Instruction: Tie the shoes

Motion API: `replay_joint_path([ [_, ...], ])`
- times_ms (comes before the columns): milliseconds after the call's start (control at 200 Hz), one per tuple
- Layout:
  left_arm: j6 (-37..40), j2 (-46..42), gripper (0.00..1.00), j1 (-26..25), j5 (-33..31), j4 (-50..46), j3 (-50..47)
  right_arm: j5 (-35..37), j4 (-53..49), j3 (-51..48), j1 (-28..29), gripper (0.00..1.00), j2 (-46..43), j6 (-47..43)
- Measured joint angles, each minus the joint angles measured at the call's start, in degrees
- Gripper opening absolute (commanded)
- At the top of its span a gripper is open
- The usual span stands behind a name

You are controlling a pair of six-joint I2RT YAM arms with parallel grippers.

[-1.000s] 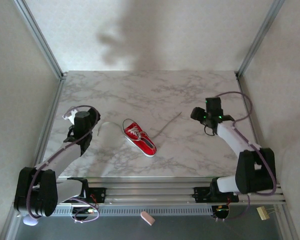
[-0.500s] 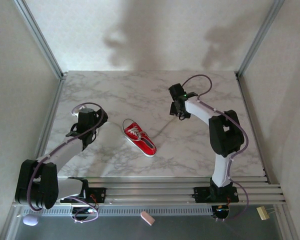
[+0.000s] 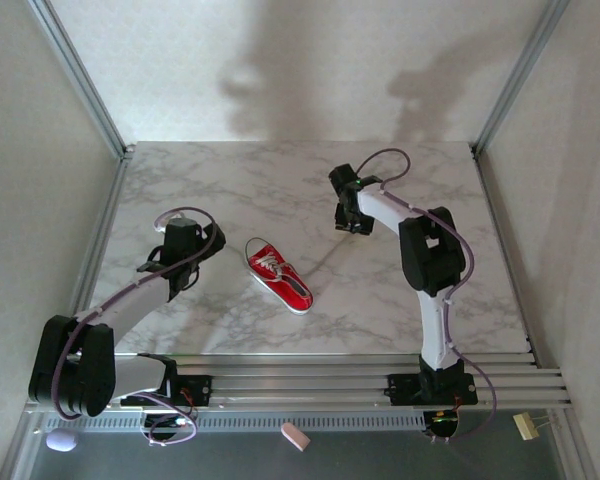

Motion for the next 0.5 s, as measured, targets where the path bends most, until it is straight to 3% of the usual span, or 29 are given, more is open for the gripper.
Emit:
replay_joint_path([
  [285, -0.68, 0.0, 1.0, -1.14, -0.04, -0.55, 0.0, -1.81, -0.57, 2.54, 0.0, 0.4, 2.78, -0.13],
  [500, -3.1, 0.26, 1.0, -1.29, -0.44, -1.7, 0.35, -1.79, -1.22, 3.96, -0.02, 0.18, 3.76, -0.2],
])
